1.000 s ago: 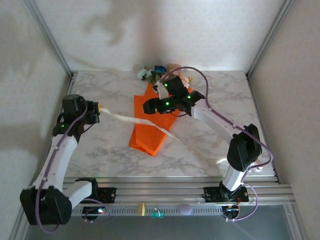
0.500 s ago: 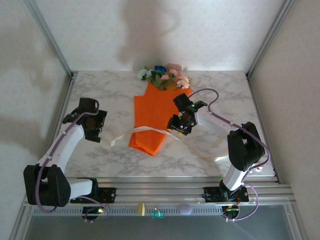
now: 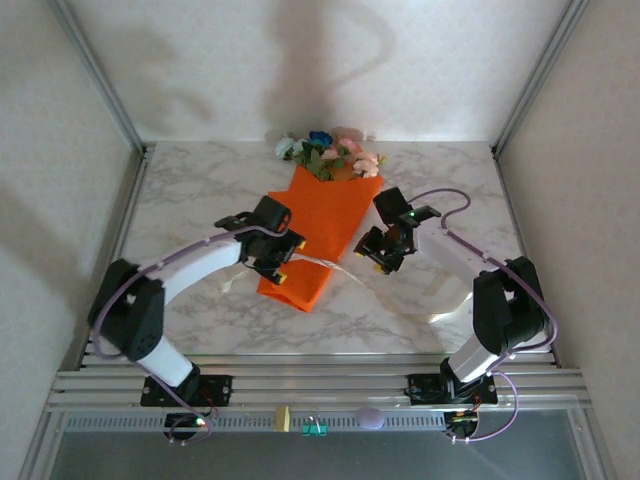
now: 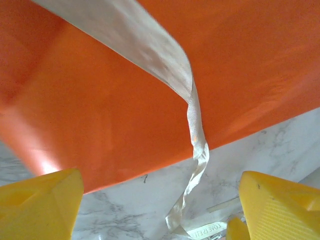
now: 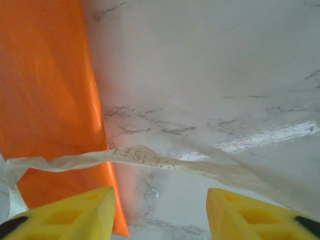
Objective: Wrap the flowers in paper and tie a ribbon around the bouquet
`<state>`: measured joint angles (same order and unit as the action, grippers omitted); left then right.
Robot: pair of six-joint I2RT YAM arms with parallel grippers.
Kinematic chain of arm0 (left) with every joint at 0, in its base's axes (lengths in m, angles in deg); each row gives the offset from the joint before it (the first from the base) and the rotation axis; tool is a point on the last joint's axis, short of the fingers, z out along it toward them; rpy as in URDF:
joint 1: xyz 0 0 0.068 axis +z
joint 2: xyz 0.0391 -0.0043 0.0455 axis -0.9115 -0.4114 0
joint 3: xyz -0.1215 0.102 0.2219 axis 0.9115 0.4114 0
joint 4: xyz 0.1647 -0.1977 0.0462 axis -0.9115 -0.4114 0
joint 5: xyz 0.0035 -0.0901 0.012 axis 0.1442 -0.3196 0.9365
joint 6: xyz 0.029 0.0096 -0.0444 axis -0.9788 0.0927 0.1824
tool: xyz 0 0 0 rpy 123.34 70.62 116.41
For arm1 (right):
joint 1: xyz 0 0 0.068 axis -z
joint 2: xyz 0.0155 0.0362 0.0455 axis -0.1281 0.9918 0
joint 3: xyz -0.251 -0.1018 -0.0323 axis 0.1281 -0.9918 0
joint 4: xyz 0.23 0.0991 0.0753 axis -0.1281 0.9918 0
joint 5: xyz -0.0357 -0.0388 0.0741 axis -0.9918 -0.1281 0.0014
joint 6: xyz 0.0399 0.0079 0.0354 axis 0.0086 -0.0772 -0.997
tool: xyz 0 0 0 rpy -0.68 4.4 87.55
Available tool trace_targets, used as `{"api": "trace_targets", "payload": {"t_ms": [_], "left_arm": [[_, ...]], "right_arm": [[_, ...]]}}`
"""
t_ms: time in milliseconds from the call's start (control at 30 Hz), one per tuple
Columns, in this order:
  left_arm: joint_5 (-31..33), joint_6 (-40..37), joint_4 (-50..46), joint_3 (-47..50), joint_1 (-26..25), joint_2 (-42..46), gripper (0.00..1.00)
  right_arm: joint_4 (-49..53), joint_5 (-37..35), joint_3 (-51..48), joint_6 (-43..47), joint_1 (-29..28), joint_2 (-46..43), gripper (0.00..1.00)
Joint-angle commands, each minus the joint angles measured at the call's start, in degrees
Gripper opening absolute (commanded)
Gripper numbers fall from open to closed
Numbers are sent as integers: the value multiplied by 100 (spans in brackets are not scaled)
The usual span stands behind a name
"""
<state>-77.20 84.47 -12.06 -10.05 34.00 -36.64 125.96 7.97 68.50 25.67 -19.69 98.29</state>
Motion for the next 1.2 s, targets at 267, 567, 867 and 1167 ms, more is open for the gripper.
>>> {"api": "trace_targets", "payload": {"t_ms": [267, 567, 867, 1167], "left_arm": [[79, 640, 801, -177, 64, -814, 58], [236, 511, 1114, -125, 241, -1044, 42], [278, 223, 999, 326, 502, -310, 0], [-190, -819, -272, 1960, 1035, 1998, 0]], "right_arm": [[-130, 93, -464, 161, 82, -678, 52], [-323, 181, -531, 146, 76, -706, 51], [-289, 11, -494, 340, -97, -709, 48], [-123, 47, 62, 689, -516, -21, 48]]}}
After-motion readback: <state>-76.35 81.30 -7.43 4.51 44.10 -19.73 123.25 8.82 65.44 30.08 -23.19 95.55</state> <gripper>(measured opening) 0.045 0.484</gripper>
